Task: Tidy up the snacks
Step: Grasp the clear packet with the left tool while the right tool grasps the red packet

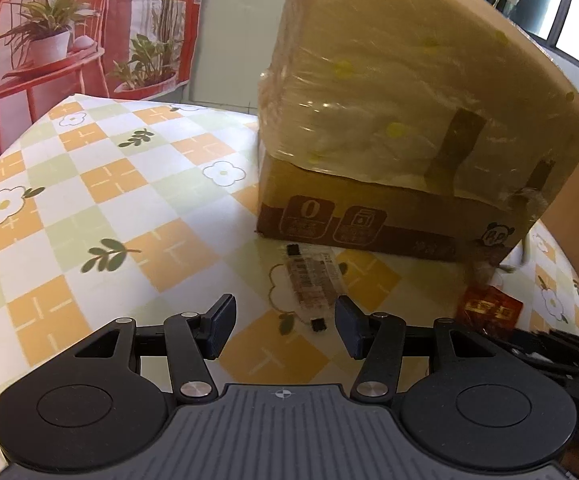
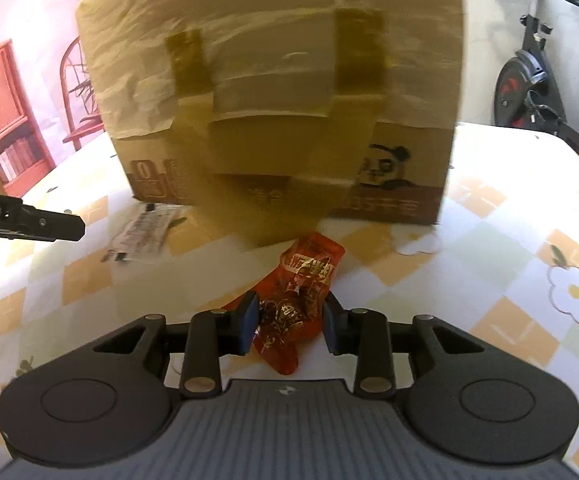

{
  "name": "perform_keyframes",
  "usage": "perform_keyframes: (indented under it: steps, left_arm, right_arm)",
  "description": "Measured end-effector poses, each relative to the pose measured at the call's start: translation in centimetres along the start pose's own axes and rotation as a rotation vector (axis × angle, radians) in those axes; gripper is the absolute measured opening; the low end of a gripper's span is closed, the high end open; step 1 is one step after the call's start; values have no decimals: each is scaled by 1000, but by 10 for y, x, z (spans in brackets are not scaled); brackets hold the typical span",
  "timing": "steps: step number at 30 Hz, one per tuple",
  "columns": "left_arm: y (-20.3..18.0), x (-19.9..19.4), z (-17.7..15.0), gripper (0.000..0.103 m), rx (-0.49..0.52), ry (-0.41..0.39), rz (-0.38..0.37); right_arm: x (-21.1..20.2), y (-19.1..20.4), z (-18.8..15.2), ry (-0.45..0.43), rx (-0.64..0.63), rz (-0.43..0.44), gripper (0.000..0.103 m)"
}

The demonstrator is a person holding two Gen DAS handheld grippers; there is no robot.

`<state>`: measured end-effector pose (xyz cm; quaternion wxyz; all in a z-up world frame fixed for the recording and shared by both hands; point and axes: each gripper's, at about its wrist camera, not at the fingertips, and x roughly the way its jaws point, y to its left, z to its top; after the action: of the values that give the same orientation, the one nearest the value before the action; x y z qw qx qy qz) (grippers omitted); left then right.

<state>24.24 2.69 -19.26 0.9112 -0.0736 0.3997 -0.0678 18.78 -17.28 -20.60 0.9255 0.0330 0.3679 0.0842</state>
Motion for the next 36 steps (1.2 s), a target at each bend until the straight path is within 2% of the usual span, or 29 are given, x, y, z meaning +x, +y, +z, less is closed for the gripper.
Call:
perform_keyframes:
  steps: [11,14,22,24,25,26,29,36]
  left_arm:
    - [-32,39,10,62,8,20,67]
    - [-38,46,12,62,-1,29,66]
    - [-62,58,8,65,75,-5,149]
    - [-67,57,3,59,121,-10,177]
    - [-67,54,1,51,125,-20,169]
    - [-66,52,-1,48,123,-26,163]
    - [-64,42,-7,45,116,-26,143]
    - [-56,12,-29,44,112,-22,103]
  right_arm:
    - [-3,-9,-12,-56,13,32,35]
    - [-5,-11,-12,-60,15,39,35]
    - [-6,-16,-13,-66,33,59,35]
    - [-5,-17,-13,-68,41,65,35]
    - [-5,-18,-13,-68,44,67,35]
    - [-6,-18,-13,-69,46,69,35]
    - [-6,-19,-13,-71,53,74,35]
    - [-6,-25,-14,-77,89,95,33]
